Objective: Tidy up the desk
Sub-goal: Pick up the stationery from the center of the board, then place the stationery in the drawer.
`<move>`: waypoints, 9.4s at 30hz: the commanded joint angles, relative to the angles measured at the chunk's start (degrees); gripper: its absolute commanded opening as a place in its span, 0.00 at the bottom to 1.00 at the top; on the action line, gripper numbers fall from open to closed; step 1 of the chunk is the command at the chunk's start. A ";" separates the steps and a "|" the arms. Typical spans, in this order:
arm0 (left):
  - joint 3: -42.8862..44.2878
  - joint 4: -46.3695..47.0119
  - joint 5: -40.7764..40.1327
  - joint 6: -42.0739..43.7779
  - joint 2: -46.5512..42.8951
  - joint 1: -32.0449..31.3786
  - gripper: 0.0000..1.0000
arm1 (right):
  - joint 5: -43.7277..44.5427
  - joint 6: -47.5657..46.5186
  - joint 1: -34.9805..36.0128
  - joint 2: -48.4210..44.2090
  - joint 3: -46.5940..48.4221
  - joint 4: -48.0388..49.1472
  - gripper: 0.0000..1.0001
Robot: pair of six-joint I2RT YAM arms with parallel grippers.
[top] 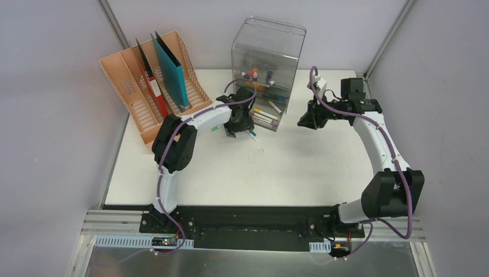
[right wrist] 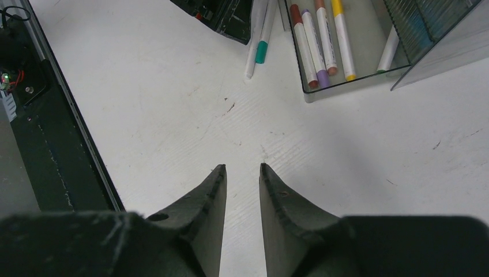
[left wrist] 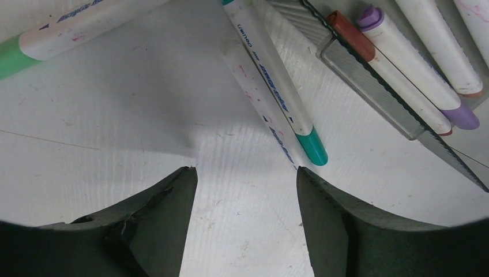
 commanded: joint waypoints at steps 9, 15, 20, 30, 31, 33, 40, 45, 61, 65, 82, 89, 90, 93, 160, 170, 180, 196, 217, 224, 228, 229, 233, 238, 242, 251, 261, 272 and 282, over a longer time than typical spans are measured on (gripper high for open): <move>2.52 -2.27 -4.17 -3.76 1.79 0.39 0.61 | -2.35 -0.06 -0.03 0.31 0.13 1.38 0.29; 2.79 -2.37 -4.42 -2.81 2.28 0.29 0.60 | -2.39 -0.06 -0.08 0.23 0.11 1.37 0.29; 2.62 -2.39 -4.17 -2.04 1.70 0.32 0.62 | -2.45 -0.05 -0.06 0.14 0.06 1.39 0.29; 0.05 1.14 -3.55 -0.80 -2.37 0.35 0.63 | -2.56 -0.10 -0.03 0.06 0.05 1.40 0.29; 0.07 1.40 -3.35 -0.80 -2.31 0.39 0.63 | -2.56 -0.13 -0.05 0.08 0.05 1.42 0.29; 0.22 1.98 -2.52 -0.75 -2.03 0.40 0.63 | -2.54 -0.09 -0.09 0.05 -0.03 1.37 0.29; 0.78 3.05 -1.73 -1.50 -0.90 0.39 0.63 | -2.58 -0.15 -0.03 0.01 0.02 1.35 0.29; 2.24 0.69 -3.07 -3.54 0.92 0.35 0.63 | -2.65 -0.16 -0.08 -0.12 0.05 1.29 0.29; 6.59 -5.37 -3.11 -3.24 5.70 0.38 0.62 | -2.87 -0.32 -0.06 -0.13 0.01 1.22 0.29; 5.82 -5.55 -2.81 -2.47 5.43 0.35 0.56 | -2.90 -0.28 -0.03 -0.21 0.06 1.20 0.29; -4.03 -3.77 -8.54 12.58 0.69 0.29 0.38 | -3.41 -0.41 -0.04 -0.49 0.02 1.02 0.29; -9.18 0.76 -8.45 18.87 -2.72 0.40 0.30 | -3.53 -0.41 -0.08 -0.74 -0.04 1.03 0.29; -9.77 1.37 -7.97 19.48 -3.10 0.46 0.28 | -3.51 -0.41 -0.04 -0.80 -0.03 1.02 0.29; -10.89 2.75 -6.15 21.03 -3.69 0.56 0.20 | -3.51 -0.41 -0.03 -0.95 0.00 1.04 0.29; -46.59 66.38 26.97 10.90 -39.89 -2.53 0.00 | -17.95 56.09 15.27 10.25 -10.55 48.65 0.41; -46.95 68.42 28.00 9.48 -38.66 -3.33 0.00 | -17.53 55.91 15.53 10.99 -10.60 48.61 0.42; -46.74 70.44 29.10 8.04 -36.80 -4.41 0.00 | -17.33 55.81 15.70 11.06 -10.57 48.57 0.42; -46.44 71.69 29.68 7.38 -35.61 -5.49 0.00 | -15.07 55.04 15.74 10.76 -10.85 48.57 0.34; -43.07 57.83 28.61 15.79 -40.44 -5.49 0.32 | -14.29 44.89 15.79 9.77 -9.01 39.72 0.00; -45.34 49.79 20.04 24.37 -48.79 -5.41 0.57 | -11.53 32.61 15.79 8.64 -6.53 29.78 0.00; -48.10 46.99 12.58 27.60 -53.94 -5.40 0.74 | -8.82 23.49 15.79 7.62 -4.56 22.26 0.00; -48.85 45.93 10.38 28.23 -54.99 -5.34 0.79 | -7.81 19.79 15.79 7.39 -3.92 19.51 0.00; -50.91 42.22 3.62 29.05 -58.81 -5.23 0.91 | -3.11 9.48 15.80 7.14 0.24 10.74 0.00; -54.48 38.64 -0.83 30.36 -64.05 -5.10 0.99 | 1.05 1.34 15.87 8.75 7.77 1.62 0.00; -57.00 35.99 -1.91 31.52 -67.67 -4.88 0.99 | 5.68 -3.41 16.50 12.23 16.57 -5.07 0.00; -62.14 34.98 -2.33 30.20 -72.75 -4.79 0.99 | 23.63 -4.93 22.42 22.12 36.83 -11.05 0.00; -63.11 34.57 -1.35 29.81 -75.09 -4.79 0.98 | 40.76 -5.58 28.09 35.13 48.70 -12.99 0.00; -63.73 34.53 -2.21 29.10 -75.90 -4.79 0.98 | 45.99 -11.92 28.09 43.90 52.71 -7.79 0.00; -63.26 34.80 -2.69 29.07 -74.34 -4.79 0.98 | 48.84 -10.59 28.10 47.10 51.80 -5.08 0.20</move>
